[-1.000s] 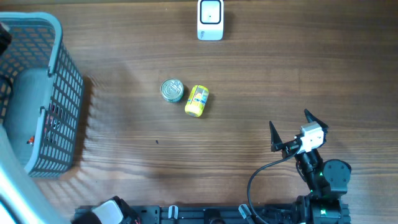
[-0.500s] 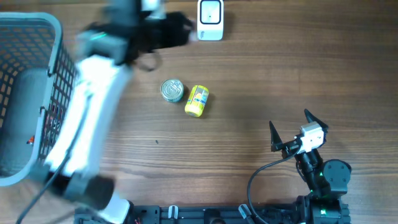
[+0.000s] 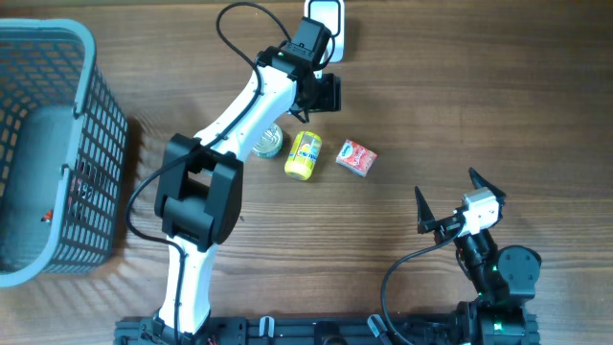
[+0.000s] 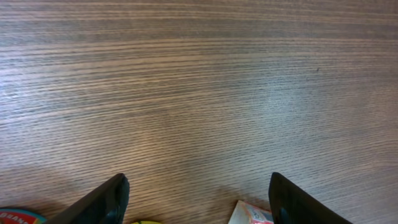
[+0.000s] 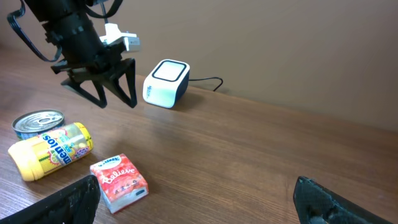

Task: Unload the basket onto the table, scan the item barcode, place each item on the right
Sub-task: 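Lift the tissue pack out and place it right of the Mentos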

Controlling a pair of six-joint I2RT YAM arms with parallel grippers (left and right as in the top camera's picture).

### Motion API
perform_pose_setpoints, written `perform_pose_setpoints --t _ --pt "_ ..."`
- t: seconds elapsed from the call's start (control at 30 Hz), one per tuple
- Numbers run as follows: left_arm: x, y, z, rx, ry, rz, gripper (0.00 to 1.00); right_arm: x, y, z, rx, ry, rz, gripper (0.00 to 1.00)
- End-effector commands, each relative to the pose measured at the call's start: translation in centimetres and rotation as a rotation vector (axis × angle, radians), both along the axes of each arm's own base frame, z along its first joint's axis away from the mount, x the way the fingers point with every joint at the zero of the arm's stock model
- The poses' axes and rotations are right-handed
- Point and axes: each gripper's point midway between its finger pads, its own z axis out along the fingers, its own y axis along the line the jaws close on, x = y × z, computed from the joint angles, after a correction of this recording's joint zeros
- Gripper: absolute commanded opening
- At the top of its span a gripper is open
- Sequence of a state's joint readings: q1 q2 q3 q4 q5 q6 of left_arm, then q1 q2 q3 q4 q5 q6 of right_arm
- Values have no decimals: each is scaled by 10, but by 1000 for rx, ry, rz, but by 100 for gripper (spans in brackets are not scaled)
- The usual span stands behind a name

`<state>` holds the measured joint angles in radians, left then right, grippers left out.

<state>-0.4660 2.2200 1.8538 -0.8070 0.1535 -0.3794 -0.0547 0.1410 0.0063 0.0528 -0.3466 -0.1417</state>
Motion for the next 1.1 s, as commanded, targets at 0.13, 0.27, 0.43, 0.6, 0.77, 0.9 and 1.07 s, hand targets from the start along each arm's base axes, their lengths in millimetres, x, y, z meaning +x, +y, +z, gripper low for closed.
perform_pose_setpoints --t 0.13,0.27,0.43,0.6,0.77,0.9,1.07 --pt "19 51 74 -1 -136 78 80 0 0 1 11 0 -5 100" --pt "21 118 172 11 -330 222 100 0 0 0 12 0 -5 100" --pt "-15 236 302 36 -623 500 100 0 0 0 12 0 -5 100" --pt "-107 385 377 70 -787 947 100 0 0 0 12 5 -5 100" --pt "-182 490 342 201 -624 1276 100 0 0 -1 13 8 -4 100" --pt "-197 530 308 222 -498 1385 100 0 0 -2 13 10 -5 100" --pt "-189 546 289 249 -451 1362 93 0 0 -2 13 11 -5 100"
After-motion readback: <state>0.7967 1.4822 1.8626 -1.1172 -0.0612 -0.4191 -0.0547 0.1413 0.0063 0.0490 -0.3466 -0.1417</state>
